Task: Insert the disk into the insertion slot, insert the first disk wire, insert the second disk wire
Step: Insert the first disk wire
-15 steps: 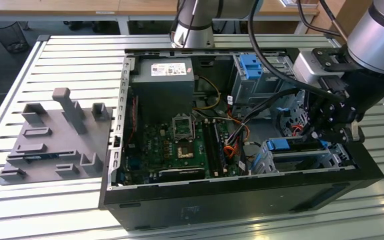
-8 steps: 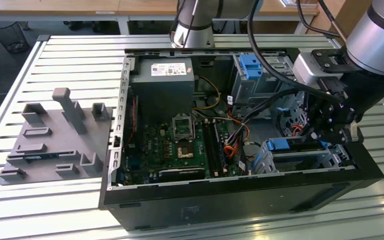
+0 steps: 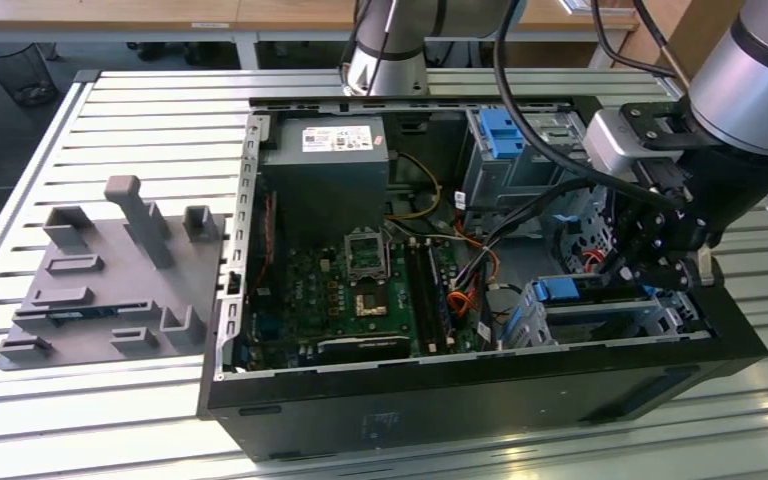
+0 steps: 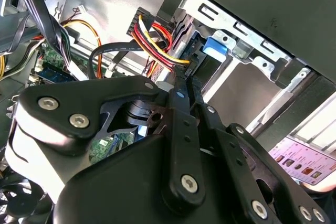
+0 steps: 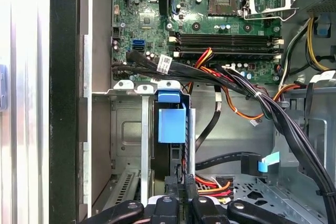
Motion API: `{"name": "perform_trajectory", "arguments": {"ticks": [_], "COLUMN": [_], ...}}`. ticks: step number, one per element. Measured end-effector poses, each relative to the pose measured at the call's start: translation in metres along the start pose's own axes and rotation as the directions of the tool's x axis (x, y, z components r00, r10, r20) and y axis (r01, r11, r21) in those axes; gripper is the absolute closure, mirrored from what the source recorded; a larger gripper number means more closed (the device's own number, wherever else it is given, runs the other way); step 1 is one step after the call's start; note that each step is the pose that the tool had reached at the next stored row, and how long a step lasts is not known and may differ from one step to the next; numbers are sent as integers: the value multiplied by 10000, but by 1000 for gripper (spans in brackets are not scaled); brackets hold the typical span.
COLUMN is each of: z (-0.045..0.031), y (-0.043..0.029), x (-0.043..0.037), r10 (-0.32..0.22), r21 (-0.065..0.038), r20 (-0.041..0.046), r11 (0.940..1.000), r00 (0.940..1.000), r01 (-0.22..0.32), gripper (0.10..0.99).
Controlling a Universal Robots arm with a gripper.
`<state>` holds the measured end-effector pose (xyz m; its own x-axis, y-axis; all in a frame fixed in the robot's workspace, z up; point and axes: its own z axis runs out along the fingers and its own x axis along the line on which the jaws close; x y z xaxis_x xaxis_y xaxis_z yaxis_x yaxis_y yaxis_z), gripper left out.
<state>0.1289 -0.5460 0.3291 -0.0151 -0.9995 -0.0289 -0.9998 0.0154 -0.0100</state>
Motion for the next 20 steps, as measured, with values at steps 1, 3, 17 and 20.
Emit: {"name": "perform_trajectory", "arguments": {"ticks": [1,3,17,20], "z": [2,4,-96,-105], "y": [0,0,-2,-3], "x": [0,0,-3,-3], "r10": [0,0,0,0], "r21": [-5,-9,-20,-20], "r20": [1,0,-6,-7], "r11": [10000,10000,10000,10000], "r00": [10000,10000,10000,10000], "r01": [0,0,0,0], "gripper": [922,922,847,925]}}
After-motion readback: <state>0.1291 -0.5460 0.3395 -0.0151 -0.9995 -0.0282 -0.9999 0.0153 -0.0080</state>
